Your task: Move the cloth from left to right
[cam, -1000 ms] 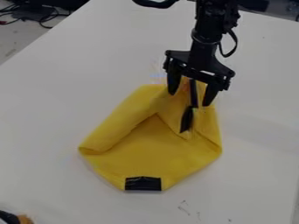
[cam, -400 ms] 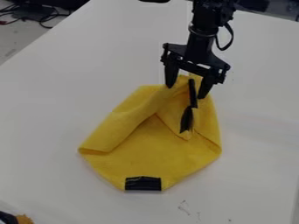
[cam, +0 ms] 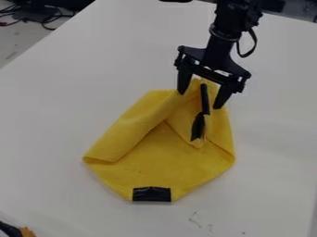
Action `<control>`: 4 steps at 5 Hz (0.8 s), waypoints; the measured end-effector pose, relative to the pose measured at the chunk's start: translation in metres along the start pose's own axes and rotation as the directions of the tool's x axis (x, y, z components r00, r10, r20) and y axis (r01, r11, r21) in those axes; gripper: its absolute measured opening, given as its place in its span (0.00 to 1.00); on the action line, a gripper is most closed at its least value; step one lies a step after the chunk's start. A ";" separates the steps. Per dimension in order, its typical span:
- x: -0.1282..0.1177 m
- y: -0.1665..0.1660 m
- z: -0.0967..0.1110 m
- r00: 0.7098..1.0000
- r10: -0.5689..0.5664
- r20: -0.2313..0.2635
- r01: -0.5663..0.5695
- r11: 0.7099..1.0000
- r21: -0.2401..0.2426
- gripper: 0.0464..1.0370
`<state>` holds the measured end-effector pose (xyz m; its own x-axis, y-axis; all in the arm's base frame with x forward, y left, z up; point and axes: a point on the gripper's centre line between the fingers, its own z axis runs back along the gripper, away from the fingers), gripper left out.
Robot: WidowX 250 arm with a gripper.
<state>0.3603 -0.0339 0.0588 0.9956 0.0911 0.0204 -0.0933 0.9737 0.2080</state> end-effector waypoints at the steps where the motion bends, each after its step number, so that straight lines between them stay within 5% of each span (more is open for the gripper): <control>1: -0.005 -0.012 0.013 1.000 0.016 -0.015 -0.015 0.999 0.033 0.96; 2: -0.011 -0.021 0.021 0.998 0.058 0.001 -0.058 0.997 0.047 0.96; 4: -0.001 -0.022 0.018 0.997 0.054 0.049 -0.053 0.998 -0.022 0.96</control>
<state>0.3609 -0.0586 0.0714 0.9879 0.1336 0.0792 -0.1462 0.9718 0.1850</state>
